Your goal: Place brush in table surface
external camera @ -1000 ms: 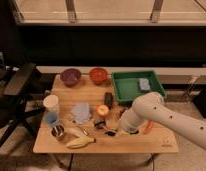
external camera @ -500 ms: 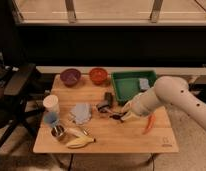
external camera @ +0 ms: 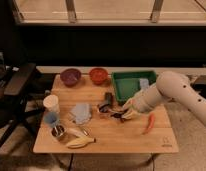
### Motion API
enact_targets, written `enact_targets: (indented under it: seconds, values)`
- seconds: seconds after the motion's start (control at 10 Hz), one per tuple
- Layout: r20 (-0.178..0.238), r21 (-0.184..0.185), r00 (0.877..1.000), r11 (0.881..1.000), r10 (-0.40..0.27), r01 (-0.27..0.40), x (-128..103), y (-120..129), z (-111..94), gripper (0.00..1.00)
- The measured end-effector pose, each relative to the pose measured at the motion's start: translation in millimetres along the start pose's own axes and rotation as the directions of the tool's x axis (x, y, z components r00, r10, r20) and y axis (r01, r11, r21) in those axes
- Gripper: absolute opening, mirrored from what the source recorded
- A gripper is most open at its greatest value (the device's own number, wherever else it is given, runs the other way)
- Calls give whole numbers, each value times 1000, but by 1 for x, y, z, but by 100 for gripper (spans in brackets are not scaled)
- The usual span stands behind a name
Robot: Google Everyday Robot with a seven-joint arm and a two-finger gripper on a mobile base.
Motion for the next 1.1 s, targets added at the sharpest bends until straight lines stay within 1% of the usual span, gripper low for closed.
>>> enact_targets:
  seconds: [0.2, 0.4, 0.5, 0.7, 0.9, 1.0, 1.1]
  values:
    - [-27, -63, 1000, 998, 9, -10, 24, 14, 33, 0]
    - [-54, -131, 999, 991, 11, -18, 43, 31, 61, 0]
    - [-56, -161, 998, 987, 7, -16, 49, 38, 75, 0]
    - [-65, -208, 998, 978, -8, -6, 61, 54, 99, 0]
    - [-77, -232, 997, 973, -14, -4, 63, 61, 119, 2]
    - [-85, -239, 996, 971, -11, -10, 64, 63, 127, 9]
    - [-91, -235, 996, 972, -7, -15, 65, 65, 132, 21]
